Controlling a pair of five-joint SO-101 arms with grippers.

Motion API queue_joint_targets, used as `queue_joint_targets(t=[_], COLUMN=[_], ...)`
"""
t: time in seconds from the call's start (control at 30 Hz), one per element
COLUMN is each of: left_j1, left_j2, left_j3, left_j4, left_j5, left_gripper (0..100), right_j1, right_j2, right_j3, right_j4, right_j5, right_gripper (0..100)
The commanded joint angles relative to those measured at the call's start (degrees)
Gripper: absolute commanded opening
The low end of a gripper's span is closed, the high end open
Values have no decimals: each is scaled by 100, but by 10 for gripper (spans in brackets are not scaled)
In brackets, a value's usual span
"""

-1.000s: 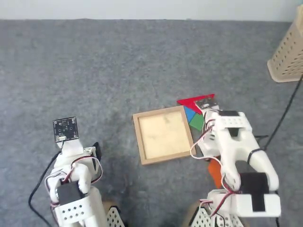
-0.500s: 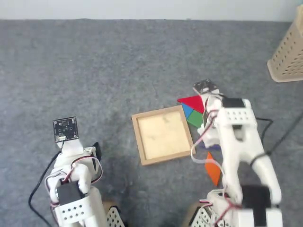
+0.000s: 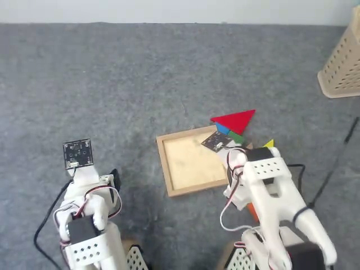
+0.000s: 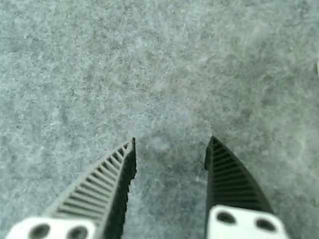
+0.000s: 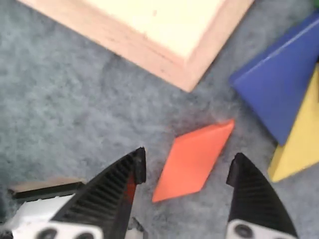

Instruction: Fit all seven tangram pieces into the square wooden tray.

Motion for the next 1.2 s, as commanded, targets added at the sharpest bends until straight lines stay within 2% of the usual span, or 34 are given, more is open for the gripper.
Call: queue_joint_targets(t=[0.0,0.2,0.6,0.8,1.0,1.17], left_j1=[9,9,9,9,9,9], left_j2=[-88,-88,-88,-88,-88,-88], left_j3=[-75,-75,-75,-75,-75,-75], left_j4=[26,26,26,26,26,26], left_j5=[-26,-26,-26,-26,-26,-26], left_gripper=[216,216,216,216,216,216], right_j1=[-57,-57,-40,338,629,295], right_j2=[716,1560,1640,1640,1631,1631], right_j3=[-26,-35,-501,-1644,-2593,-2330], right_j4=[-523,-1112,-1077,-312,295,1024], right_j5=[70,97,-237,-519,-466,484], right_gripper=[270,186,21,18,19,34])
